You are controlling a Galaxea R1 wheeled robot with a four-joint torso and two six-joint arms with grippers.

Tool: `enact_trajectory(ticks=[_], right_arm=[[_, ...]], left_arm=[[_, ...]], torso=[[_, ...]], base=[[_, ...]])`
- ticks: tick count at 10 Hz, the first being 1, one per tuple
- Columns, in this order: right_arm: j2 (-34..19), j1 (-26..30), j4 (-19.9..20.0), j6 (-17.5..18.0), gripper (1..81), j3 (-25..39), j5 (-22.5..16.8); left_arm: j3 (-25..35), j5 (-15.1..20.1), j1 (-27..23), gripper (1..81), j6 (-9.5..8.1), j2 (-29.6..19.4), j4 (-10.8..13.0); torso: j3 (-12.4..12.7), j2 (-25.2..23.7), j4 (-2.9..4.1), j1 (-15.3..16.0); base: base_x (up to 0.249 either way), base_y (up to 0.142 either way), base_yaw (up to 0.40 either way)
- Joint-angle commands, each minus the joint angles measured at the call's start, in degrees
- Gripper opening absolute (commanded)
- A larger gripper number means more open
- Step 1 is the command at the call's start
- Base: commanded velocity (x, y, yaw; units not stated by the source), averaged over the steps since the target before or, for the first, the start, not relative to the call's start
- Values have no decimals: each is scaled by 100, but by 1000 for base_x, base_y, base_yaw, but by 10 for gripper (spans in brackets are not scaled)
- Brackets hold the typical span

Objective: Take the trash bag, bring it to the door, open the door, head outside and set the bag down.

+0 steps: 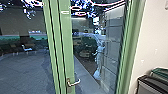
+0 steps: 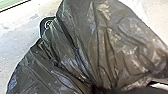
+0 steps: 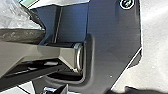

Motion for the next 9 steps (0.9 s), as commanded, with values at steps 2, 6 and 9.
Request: enact_trajectory(ticks=[2,6,9], right_arm=[[-335,178,-26,-17,811,558,-112],[-608,160,-35,-17,811,980,-103],[-608,160,-35,-17,811,953,-103]], left_arm=[[936,368,-276,10,36,-567,-5],[1288,369,-276,10,36,-795,3],[1235,368,-276,10,36,-743,109]], torso=[[0,0,0,0],[0,0,0,-2],[0,0,-2,-2]], base=[[0,0,247],[0,0,247],[0,0,247]])
